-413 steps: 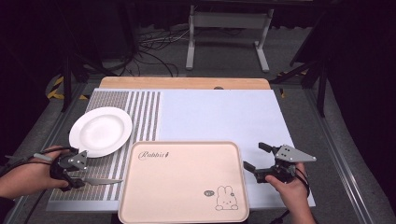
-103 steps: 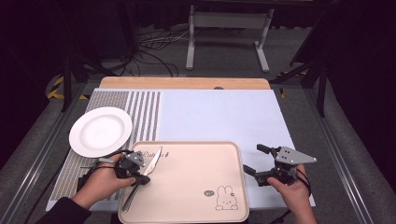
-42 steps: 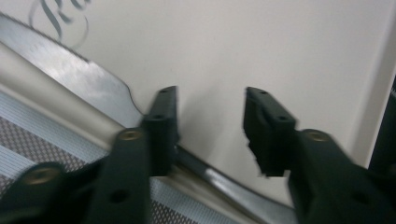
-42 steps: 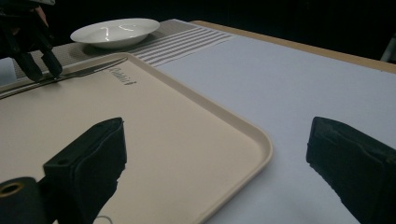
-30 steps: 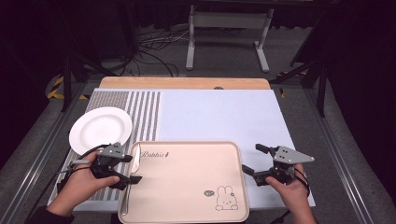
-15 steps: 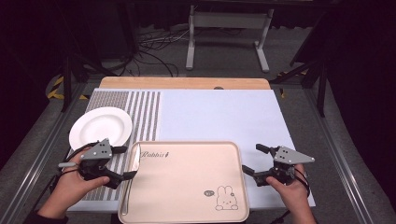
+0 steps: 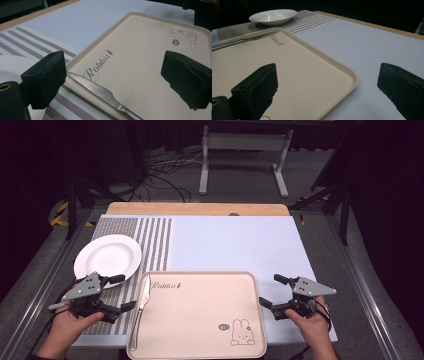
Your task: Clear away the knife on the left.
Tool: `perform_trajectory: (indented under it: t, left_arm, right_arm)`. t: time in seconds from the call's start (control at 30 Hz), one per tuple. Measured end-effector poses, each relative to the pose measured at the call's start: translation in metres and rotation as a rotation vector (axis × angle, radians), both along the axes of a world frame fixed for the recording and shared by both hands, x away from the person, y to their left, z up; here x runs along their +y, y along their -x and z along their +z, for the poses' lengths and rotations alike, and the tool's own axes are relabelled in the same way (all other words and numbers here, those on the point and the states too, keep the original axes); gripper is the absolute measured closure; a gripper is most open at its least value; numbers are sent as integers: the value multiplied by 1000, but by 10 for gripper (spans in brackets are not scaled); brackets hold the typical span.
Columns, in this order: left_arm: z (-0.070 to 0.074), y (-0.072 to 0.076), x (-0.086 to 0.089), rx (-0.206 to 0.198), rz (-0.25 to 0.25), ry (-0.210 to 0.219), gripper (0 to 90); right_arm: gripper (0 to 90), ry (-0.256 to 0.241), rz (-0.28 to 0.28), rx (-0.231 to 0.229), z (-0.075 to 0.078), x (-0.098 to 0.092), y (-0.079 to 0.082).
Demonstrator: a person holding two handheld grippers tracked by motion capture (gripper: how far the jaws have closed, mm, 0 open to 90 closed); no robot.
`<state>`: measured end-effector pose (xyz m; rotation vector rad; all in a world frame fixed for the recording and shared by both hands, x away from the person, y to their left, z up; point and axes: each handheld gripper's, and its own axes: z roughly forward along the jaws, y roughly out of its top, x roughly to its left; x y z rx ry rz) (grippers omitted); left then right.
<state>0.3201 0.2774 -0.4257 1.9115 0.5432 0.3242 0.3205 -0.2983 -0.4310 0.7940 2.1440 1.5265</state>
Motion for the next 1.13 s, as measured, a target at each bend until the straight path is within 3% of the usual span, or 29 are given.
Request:
perform_trajectory:
  t: [0.23, 0.5, 0.67, 0.93, 1.0, 1.13]
  left_arm:
    - [-11, 4, 14, 1, 24, 23, 63]
    - [-28, 10, 30, -36, 55, 39, 55]
    - [-40, 10, 37, -24, 88, 42, 49]
    - [-42, 9, 35, -31, 82, 3, 48]
    - [-42, 9, 35, -24, 83, 6, 46]
    - [-41, 9, 35, -5, 88, 51, 44]
  right_arm:
    - [37, -9, -5, -2, -1, -1, -1]
    - [35, -20, -10, 0, -3, -3, -1]
    - [35, -26, -11, 2, -6, -4, -1]
    - [32, -28, -17, 18, -10, -6, -1]
    - [32, -29, -18, 20, -10, -6, -1]
    - [32, -37, -20, 18, -10, -7, 0]
